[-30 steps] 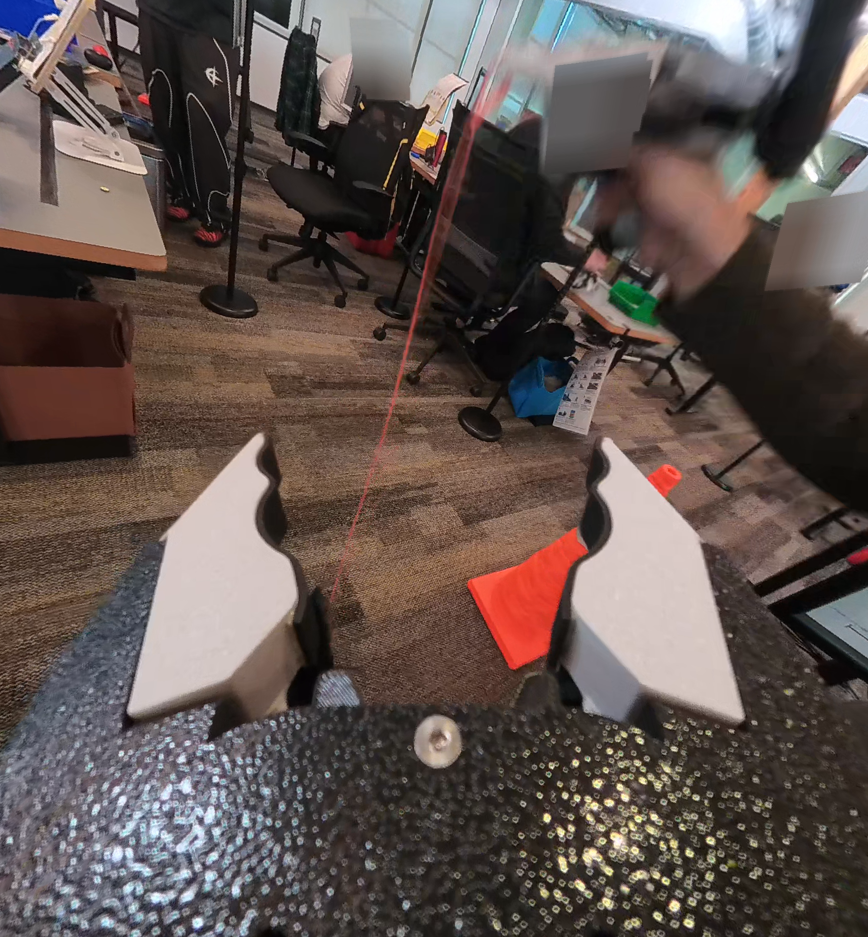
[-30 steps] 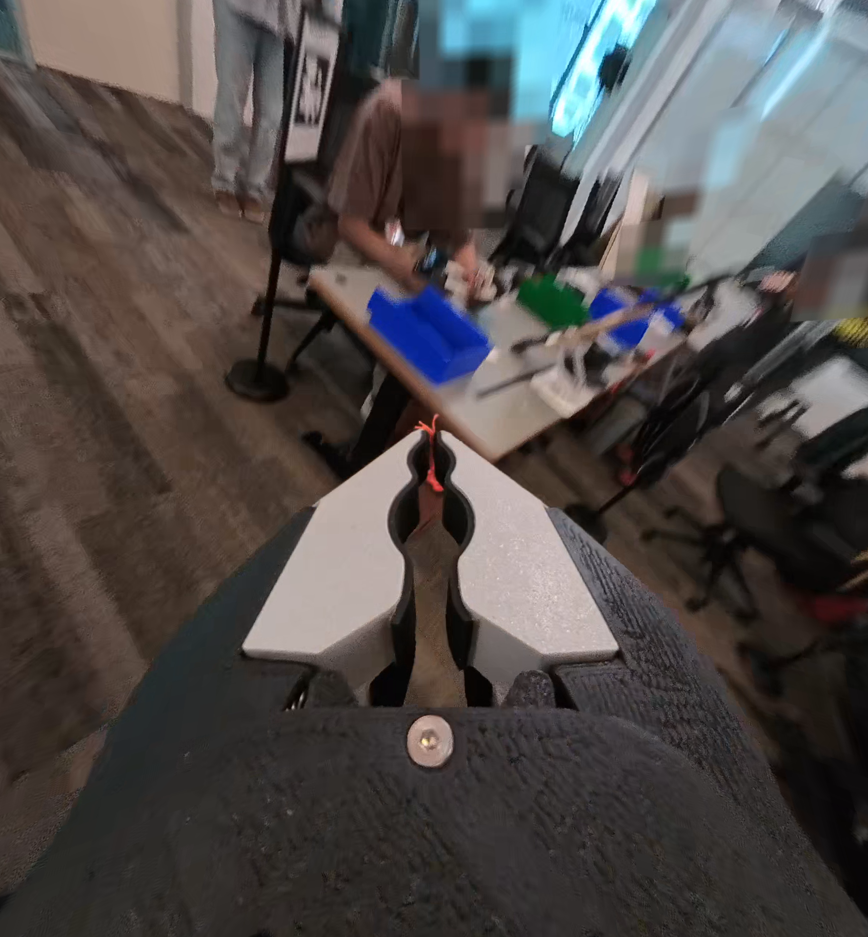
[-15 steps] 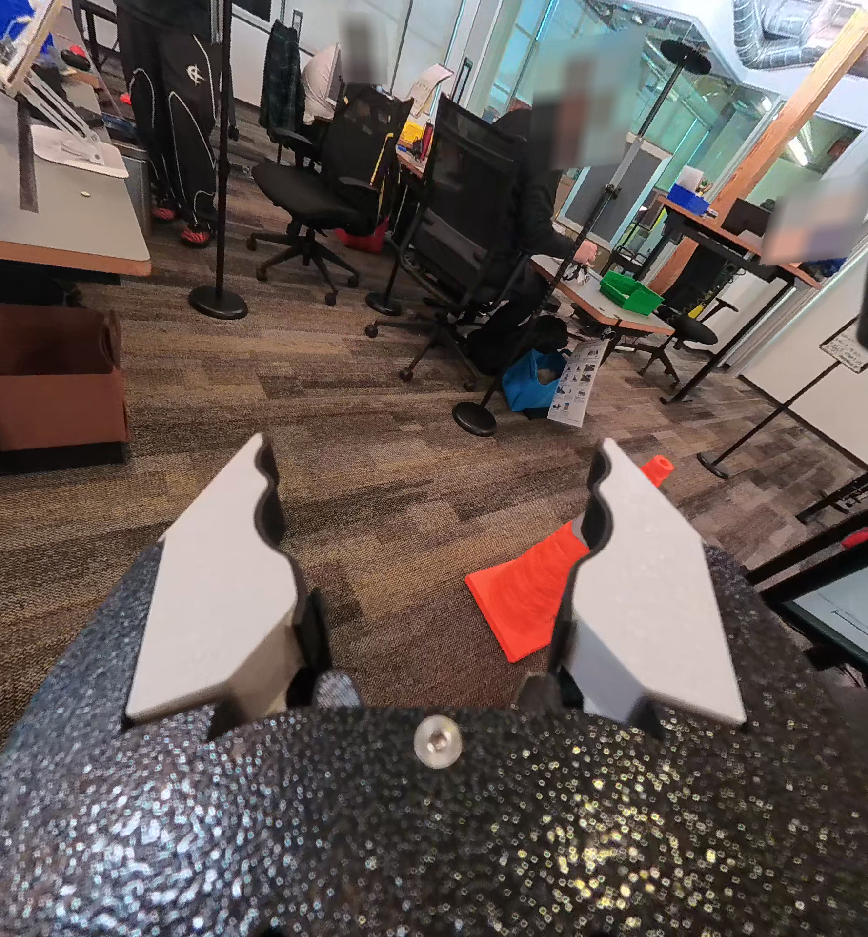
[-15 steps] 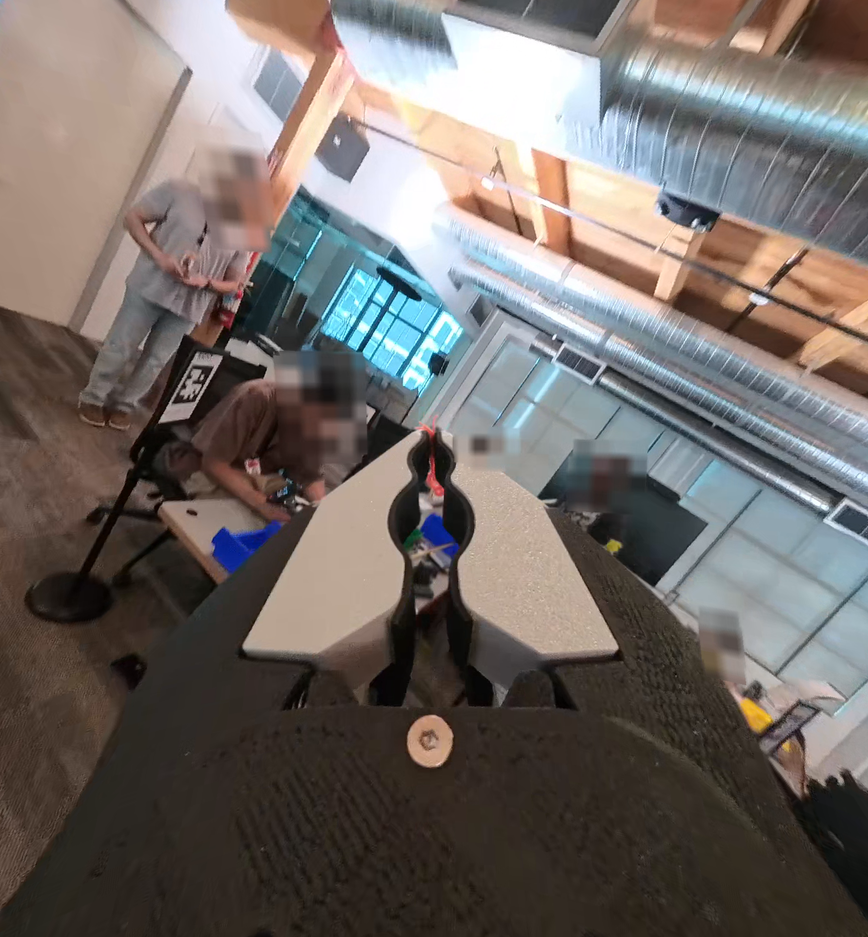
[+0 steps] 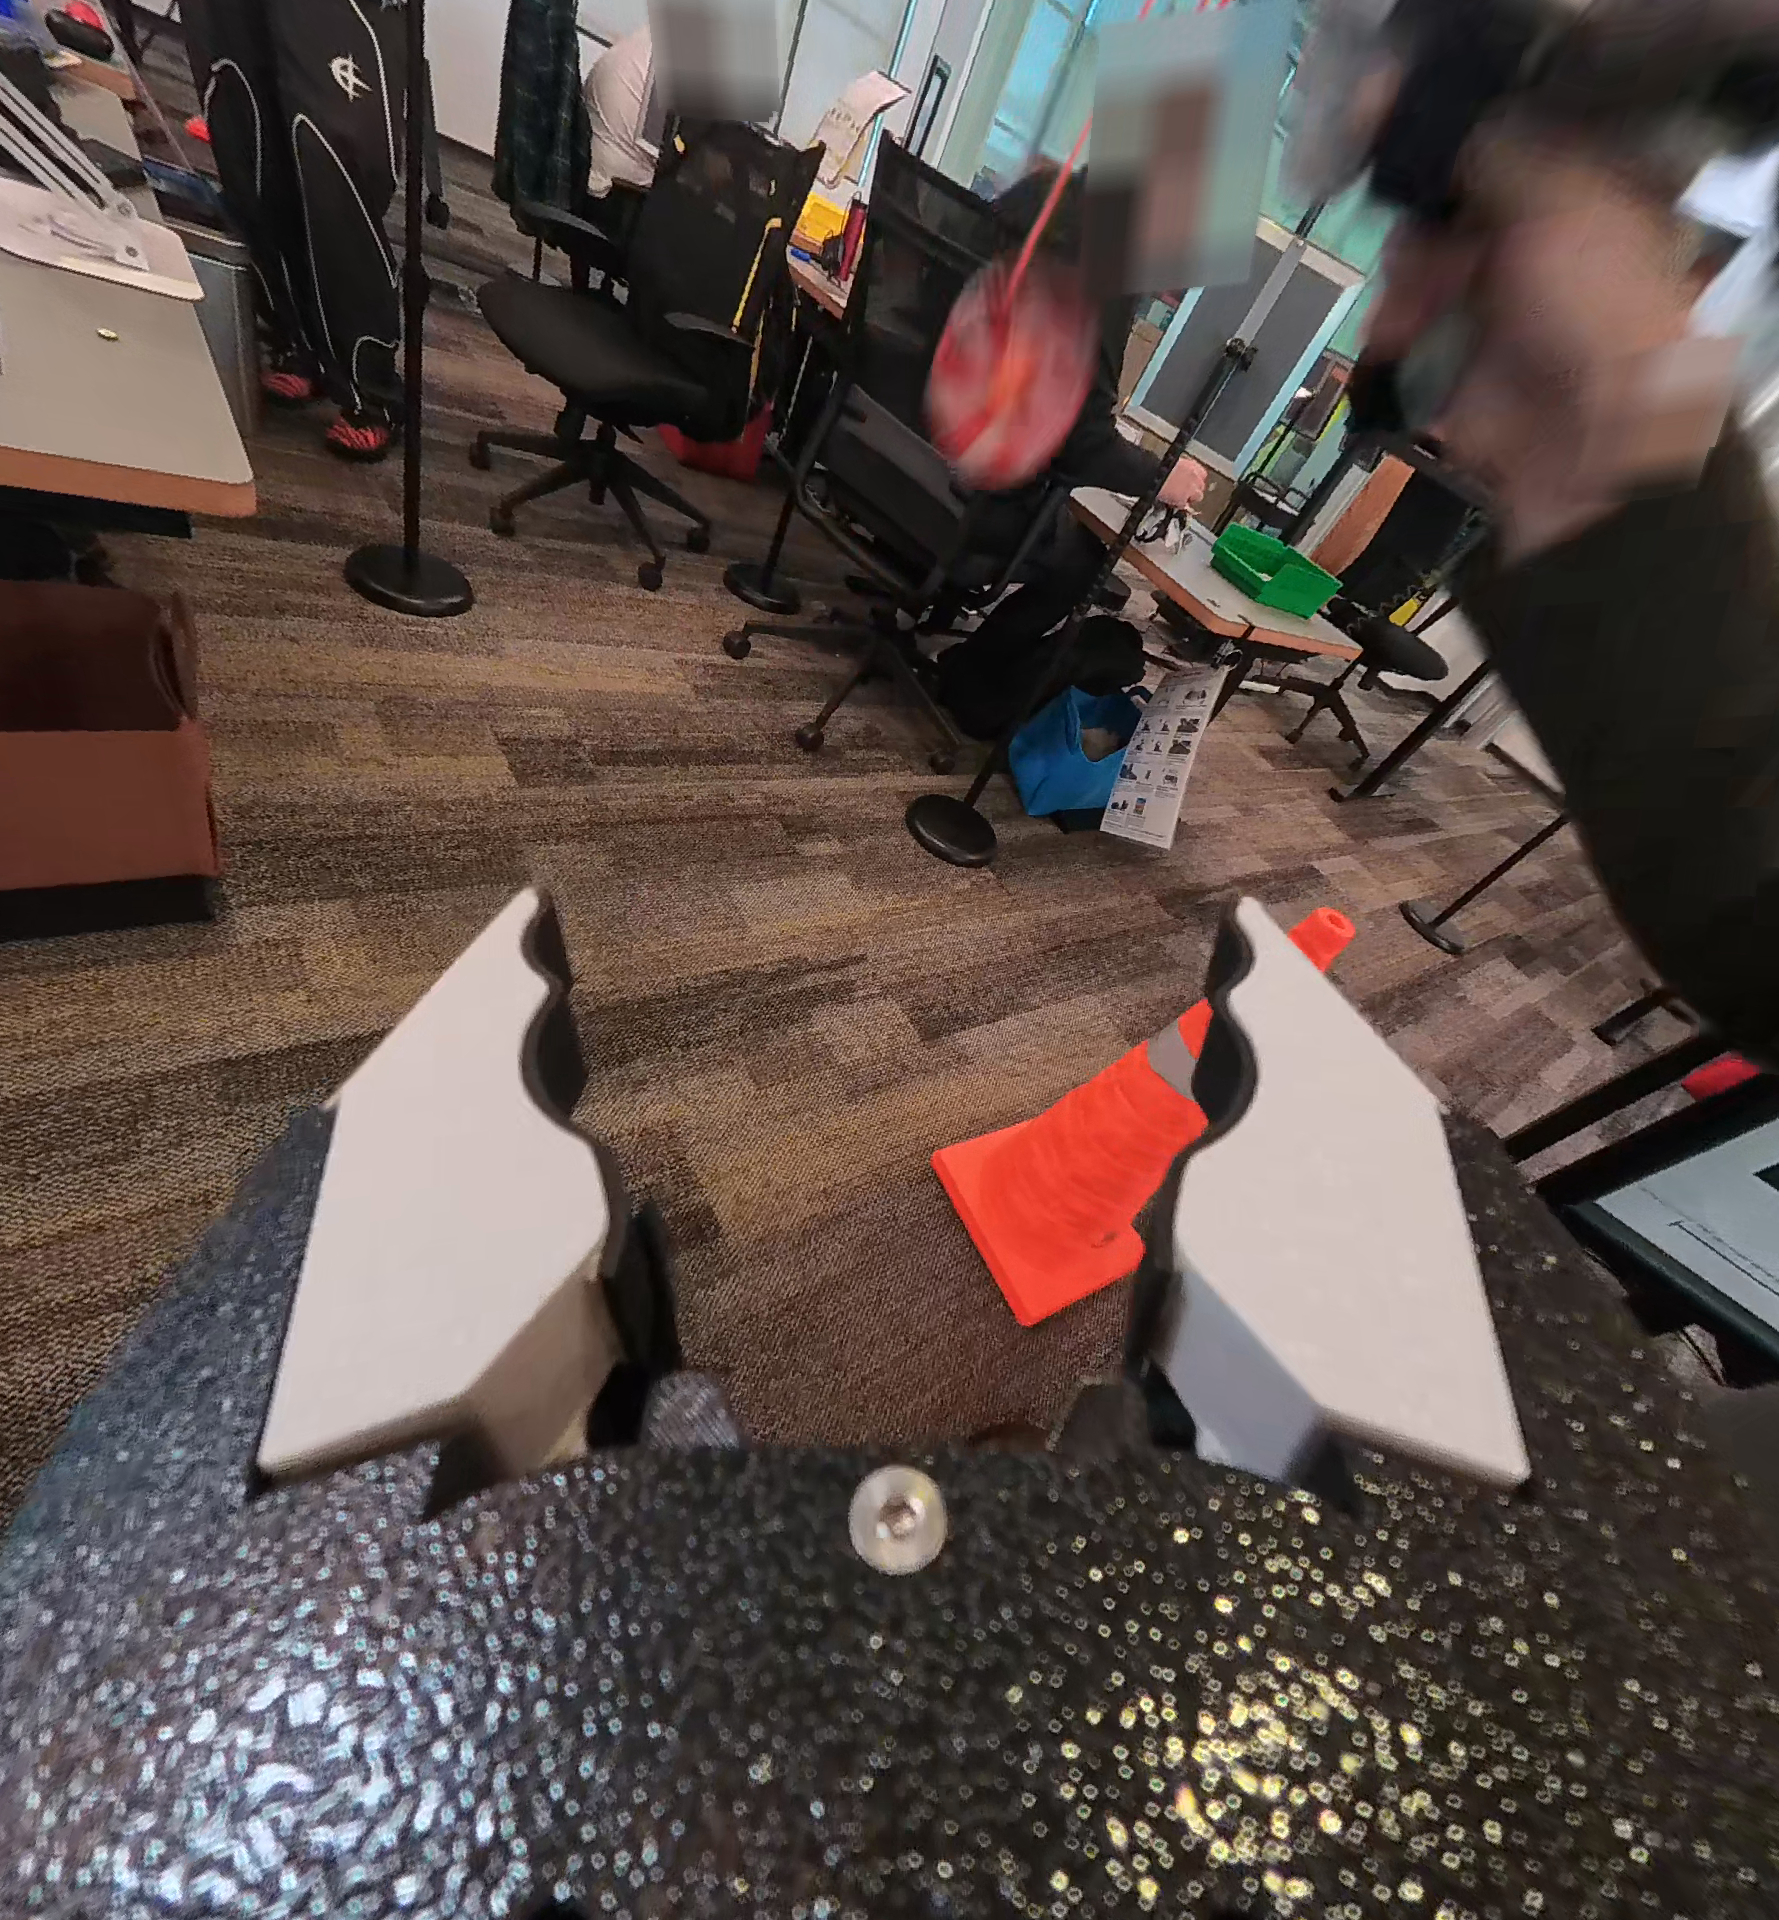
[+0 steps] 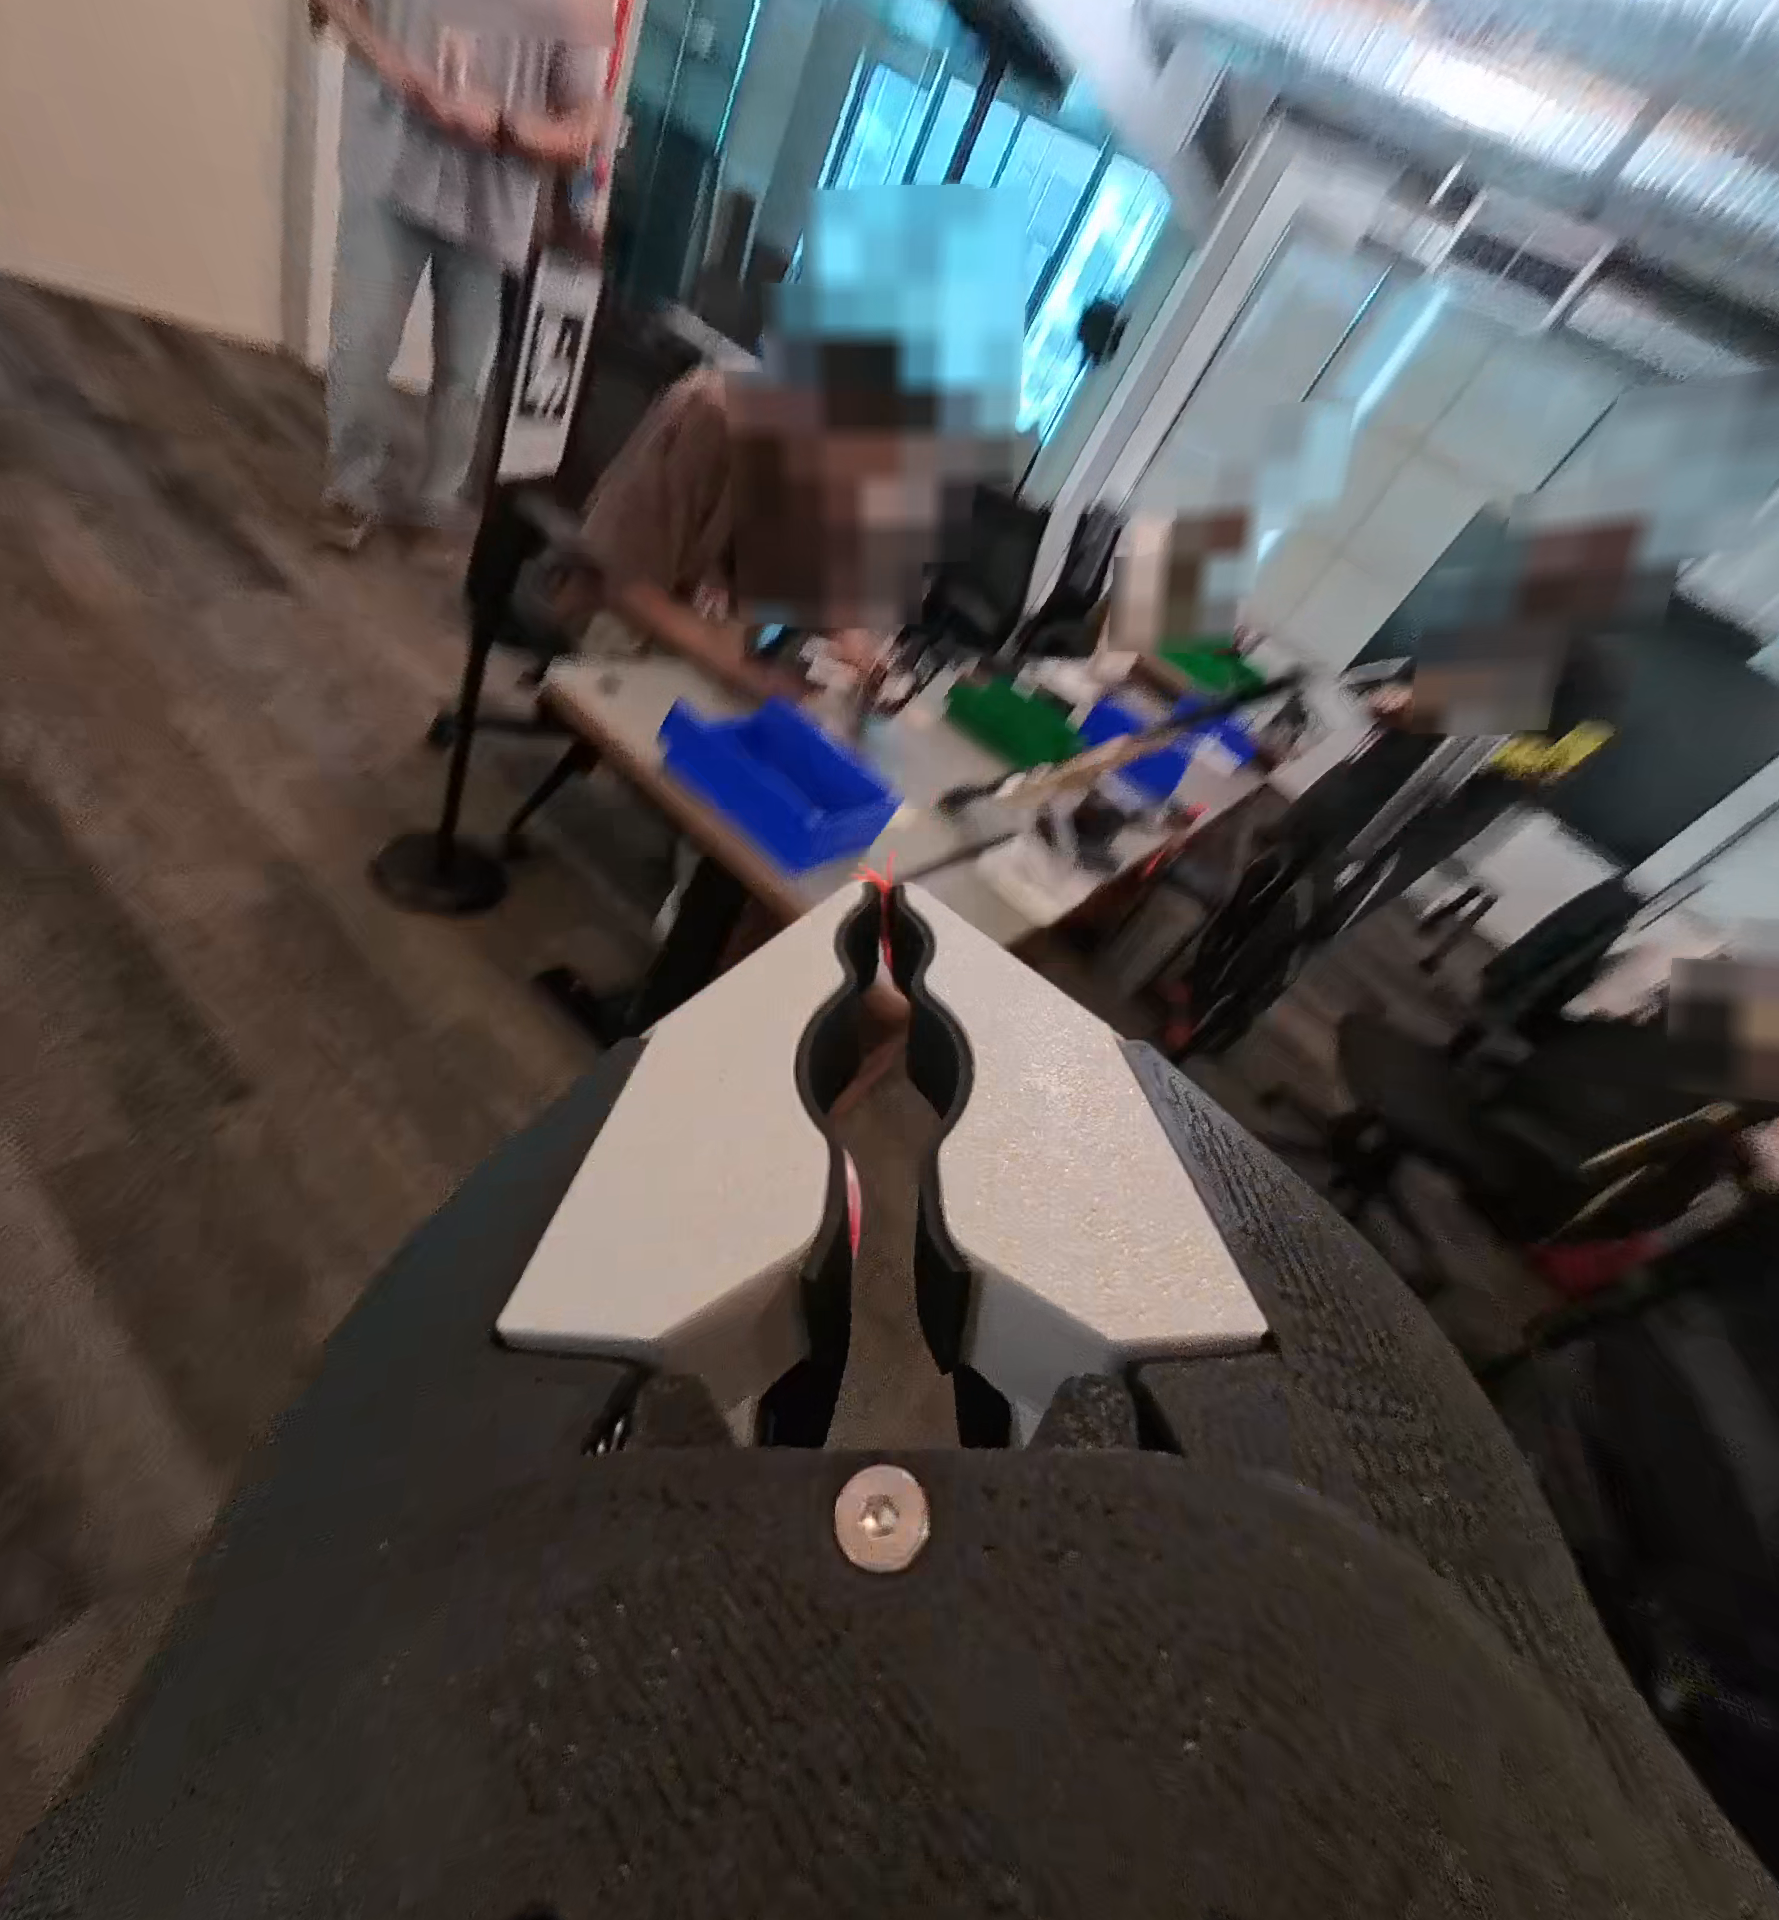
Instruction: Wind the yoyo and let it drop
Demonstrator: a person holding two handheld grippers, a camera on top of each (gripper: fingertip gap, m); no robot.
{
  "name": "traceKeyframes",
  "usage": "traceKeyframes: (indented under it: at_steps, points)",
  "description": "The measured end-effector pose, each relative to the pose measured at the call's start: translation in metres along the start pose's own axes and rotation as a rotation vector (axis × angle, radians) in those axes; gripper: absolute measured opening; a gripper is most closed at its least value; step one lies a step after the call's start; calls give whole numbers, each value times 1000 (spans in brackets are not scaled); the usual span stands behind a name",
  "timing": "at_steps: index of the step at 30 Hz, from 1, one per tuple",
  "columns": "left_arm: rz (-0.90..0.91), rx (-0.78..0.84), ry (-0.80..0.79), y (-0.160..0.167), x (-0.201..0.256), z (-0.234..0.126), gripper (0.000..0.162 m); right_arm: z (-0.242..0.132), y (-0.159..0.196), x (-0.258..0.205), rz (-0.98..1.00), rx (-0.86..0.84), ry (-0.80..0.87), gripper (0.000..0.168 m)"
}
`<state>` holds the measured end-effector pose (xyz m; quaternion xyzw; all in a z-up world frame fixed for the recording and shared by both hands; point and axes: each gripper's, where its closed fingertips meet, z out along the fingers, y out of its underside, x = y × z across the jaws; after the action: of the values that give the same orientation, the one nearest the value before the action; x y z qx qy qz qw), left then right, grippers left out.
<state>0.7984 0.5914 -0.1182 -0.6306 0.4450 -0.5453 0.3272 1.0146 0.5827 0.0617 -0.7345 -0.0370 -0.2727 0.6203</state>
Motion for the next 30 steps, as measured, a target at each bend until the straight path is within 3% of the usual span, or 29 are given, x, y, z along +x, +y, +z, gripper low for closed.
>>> traceKeyframes:
  at_steps: [5,7,9,14,16,18,20,22,25,30]
  points:
    - [-7,1,-11,-2,-6,0,120,10,159,-106,76,-286,-146,0]
    - [-5,4,-12,-3,-7,-1,120,13,188,-121,56,-351,-165,0]
    - [-3,1,-11,-4,-7,0,120,21,190,-117,68,-364,-170,0]
    - [-8,-6,5,1,-3,2,120,44,135,-80,79,-339,-224,0]
    - [-10,-14,10,4,-2,3,121,49,84,-52,24,-279,-228,0]
    - [-9,-25,12,7,-2,3,121,37,-14,3,-9,-60,-109,0]
    - [-8,-34,2,9,-4,0,121,-5,-126,52,16,212,-14,0]
    - [-20,-35,0,10,-4,-2,122,-39,-189,72,-12,344,23,0]
    - [-18,-31,-1,10,-3,-2,122,-42,-202,56,-66,320,-15,0]
    - [9,3,-13,-1,-1,-6,122,-24,-156,23,-109,225,-19,0]
